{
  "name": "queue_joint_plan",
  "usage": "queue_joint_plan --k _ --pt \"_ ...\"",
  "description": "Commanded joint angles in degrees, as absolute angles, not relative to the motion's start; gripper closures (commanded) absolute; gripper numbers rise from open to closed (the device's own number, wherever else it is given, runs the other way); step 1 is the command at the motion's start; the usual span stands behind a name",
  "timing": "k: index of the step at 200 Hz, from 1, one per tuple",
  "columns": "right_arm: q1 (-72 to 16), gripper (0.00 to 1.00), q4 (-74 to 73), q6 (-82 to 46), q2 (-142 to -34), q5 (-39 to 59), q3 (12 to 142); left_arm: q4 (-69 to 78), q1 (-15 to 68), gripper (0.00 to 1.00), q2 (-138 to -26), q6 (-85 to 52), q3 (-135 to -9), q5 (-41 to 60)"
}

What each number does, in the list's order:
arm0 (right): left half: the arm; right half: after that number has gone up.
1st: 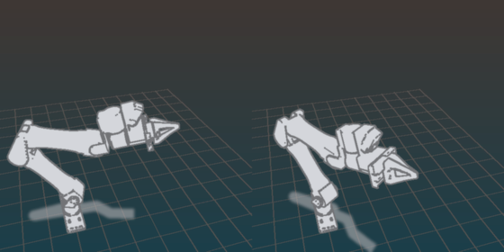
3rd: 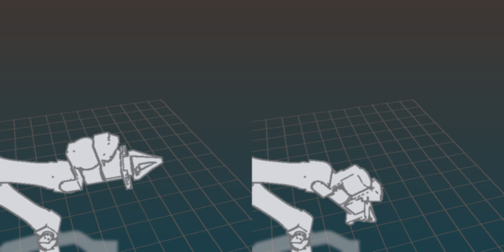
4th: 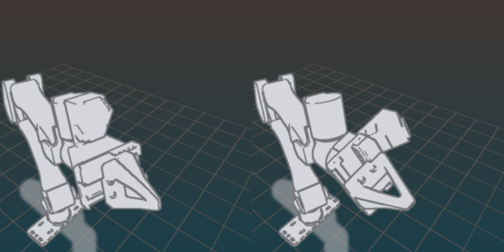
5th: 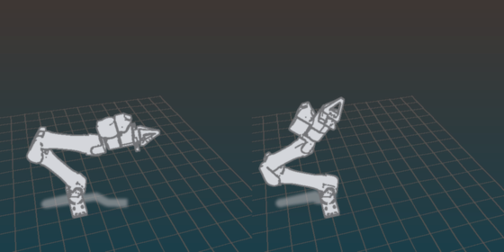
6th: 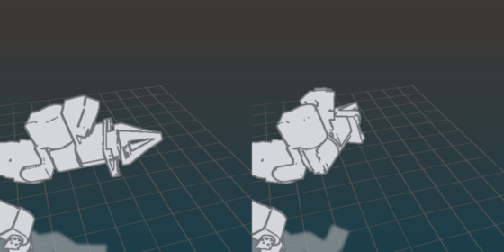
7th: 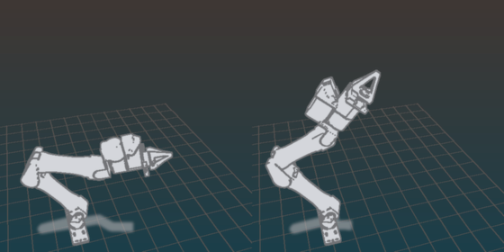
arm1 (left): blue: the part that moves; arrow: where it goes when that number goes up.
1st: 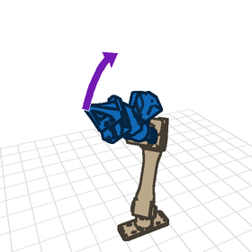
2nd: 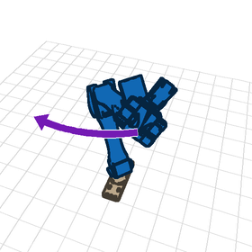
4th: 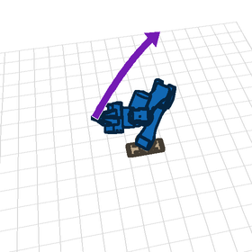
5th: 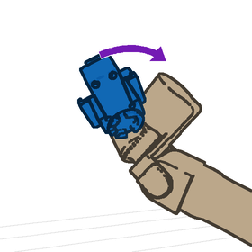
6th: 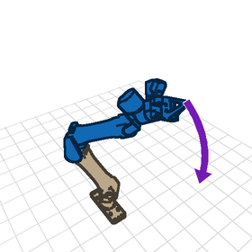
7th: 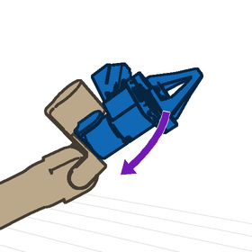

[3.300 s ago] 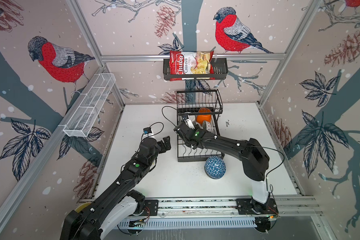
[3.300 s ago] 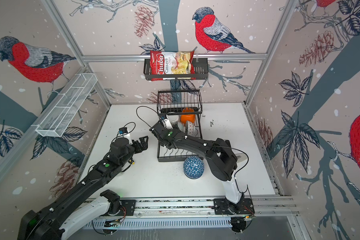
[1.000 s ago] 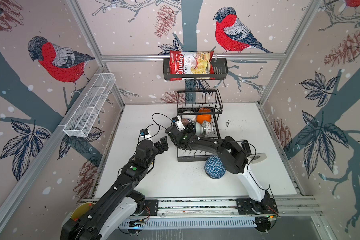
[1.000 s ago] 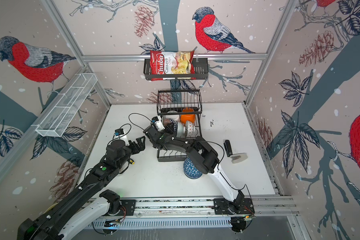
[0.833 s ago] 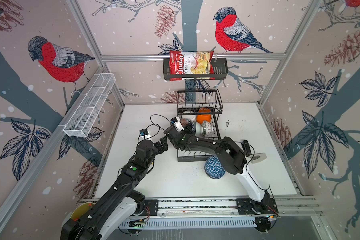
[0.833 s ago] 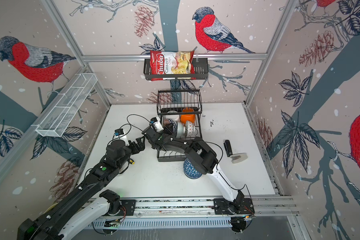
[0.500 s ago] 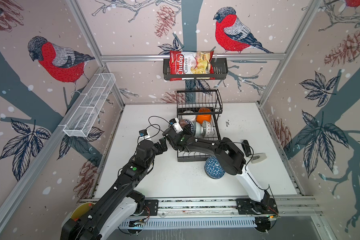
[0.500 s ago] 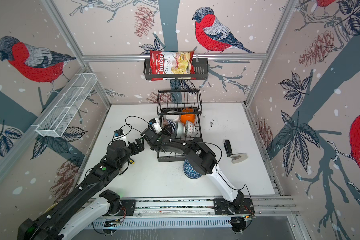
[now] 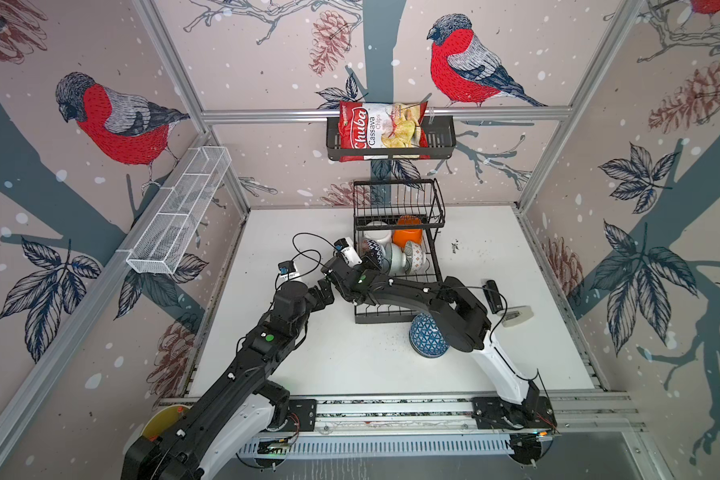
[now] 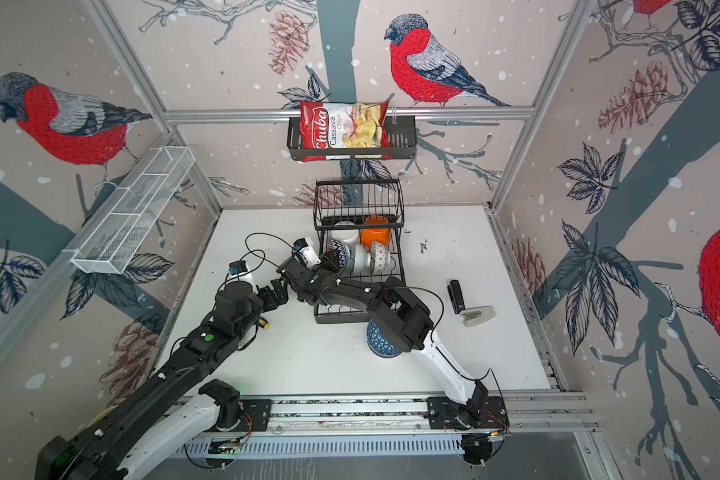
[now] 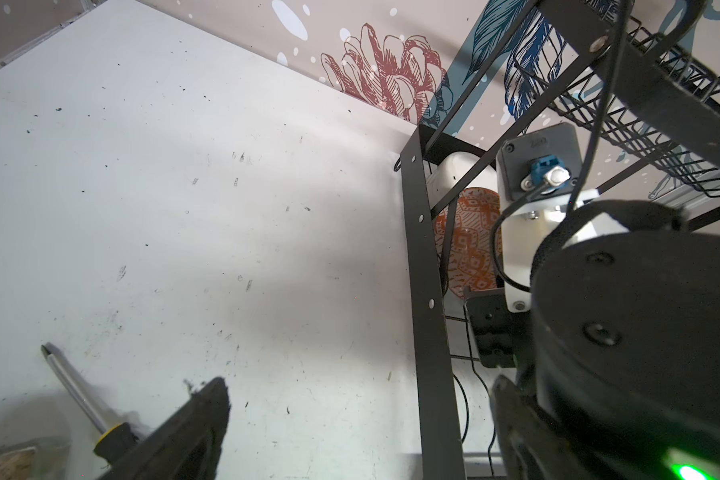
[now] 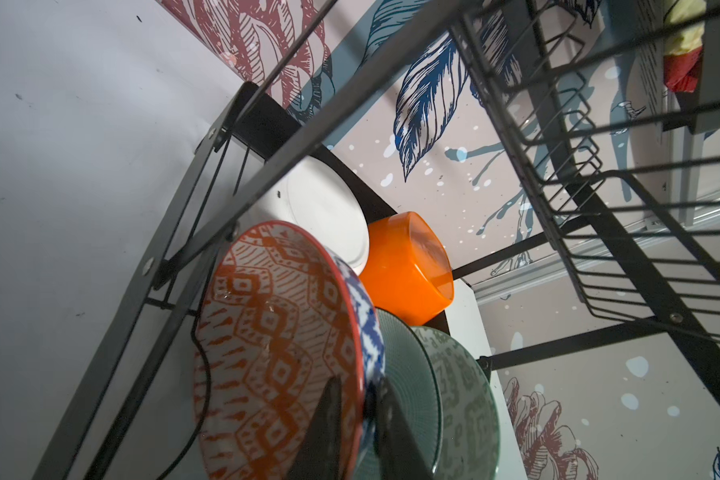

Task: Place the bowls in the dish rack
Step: 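Lower the orange-patterned bowl with the right gripper into slots beside the teal bowl, then open the right gripper and pull it back toward the blue-patterned bowl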

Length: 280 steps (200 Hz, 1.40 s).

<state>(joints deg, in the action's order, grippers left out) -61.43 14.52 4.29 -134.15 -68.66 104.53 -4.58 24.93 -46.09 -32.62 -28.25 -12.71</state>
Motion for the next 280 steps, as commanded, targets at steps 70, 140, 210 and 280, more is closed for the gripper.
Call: queue_joint_plan --k 70,140,210,280 --pt "-62.76 0.67 17.7 2.21 -134.14 -66.32 105.11 0.01 24.92 0.03 -45.88 -32.49 -28.26 -11.01" --pt "-62.91 0.55 20.77 -2.09 -131.03 -62.37 104.46 -0.7 24.87 0.03 -45.27 -32.47 -28.49 -11.3" --pt "-63.11 0.53 22.05 -7.84 -123.34 -53.58 99.67 -2.72 24.87 0.03 -44.5 -32.26 -29.74 -11.49" --pt "-63.94 0.53 22.2 -14.03 -115.45 -47.71 92.18 -6.0 24.88 0.03 -43.07 -31.08 -31.69 -11.1"
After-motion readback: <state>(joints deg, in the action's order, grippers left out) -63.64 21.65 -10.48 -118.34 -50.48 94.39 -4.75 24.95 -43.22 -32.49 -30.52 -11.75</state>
